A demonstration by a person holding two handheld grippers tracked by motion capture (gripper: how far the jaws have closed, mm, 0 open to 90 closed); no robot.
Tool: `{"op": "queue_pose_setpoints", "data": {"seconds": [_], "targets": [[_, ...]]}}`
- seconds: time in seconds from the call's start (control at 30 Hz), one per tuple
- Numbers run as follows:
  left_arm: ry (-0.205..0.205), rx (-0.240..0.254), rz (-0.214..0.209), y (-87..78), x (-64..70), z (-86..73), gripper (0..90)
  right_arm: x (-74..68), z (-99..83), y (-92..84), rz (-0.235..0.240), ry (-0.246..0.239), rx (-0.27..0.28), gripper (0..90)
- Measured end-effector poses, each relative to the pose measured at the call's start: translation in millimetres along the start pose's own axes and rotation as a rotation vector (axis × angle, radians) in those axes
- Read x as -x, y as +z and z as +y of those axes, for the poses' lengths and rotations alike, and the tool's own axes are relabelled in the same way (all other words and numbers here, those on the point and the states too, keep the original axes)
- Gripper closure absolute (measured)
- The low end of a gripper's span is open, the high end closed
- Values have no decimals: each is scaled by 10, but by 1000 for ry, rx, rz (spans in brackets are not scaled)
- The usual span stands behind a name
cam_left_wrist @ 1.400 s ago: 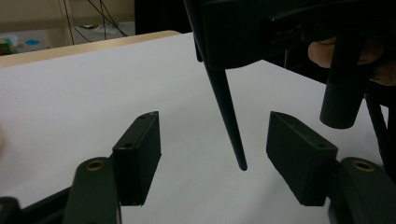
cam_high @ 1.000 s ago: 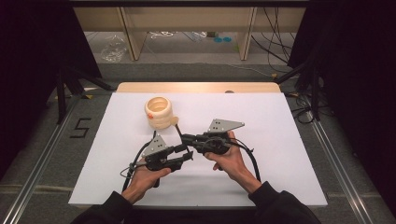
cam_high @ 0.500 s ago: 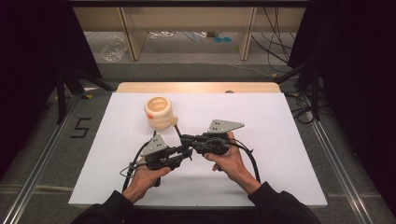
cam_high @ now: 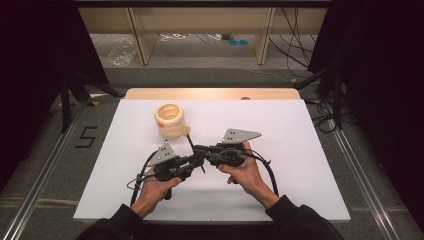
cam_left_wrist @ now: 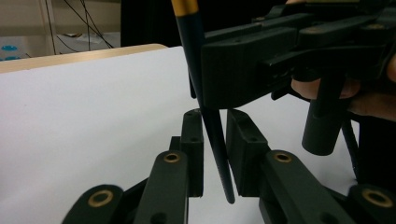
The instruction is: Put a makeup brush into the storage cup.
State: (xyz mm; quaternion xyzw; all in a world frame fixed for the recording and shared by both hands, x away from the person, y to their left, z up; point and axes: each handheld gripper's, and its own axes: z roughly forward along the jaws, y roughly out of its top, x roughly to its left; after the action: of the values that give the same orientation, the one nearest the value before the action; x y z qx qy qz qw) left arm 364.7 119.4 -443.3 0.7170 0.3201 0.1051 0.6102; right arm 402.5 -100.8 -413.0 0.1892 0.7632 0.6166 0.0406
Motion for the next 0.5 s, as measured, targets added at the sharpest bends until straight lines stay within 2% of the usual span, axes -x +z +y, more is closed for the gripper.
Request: {"op": "queue_pose_setpoints", "data": {"seconds": [0.13,0.2,0.23,0.5], "targets": [[-6,4,1,-8,-7,8,778,1,-6,4,5,9,1,830],[11,1,-9,-12,-23,12,790,3,-11,9,6,2,3,830],[-13,0,2,-14,-13,8,790,3,-11,9,6,2,3,830],[-29,4,2,-26,-44,11,827,7,-6,2,3,-1,8,831]]}}
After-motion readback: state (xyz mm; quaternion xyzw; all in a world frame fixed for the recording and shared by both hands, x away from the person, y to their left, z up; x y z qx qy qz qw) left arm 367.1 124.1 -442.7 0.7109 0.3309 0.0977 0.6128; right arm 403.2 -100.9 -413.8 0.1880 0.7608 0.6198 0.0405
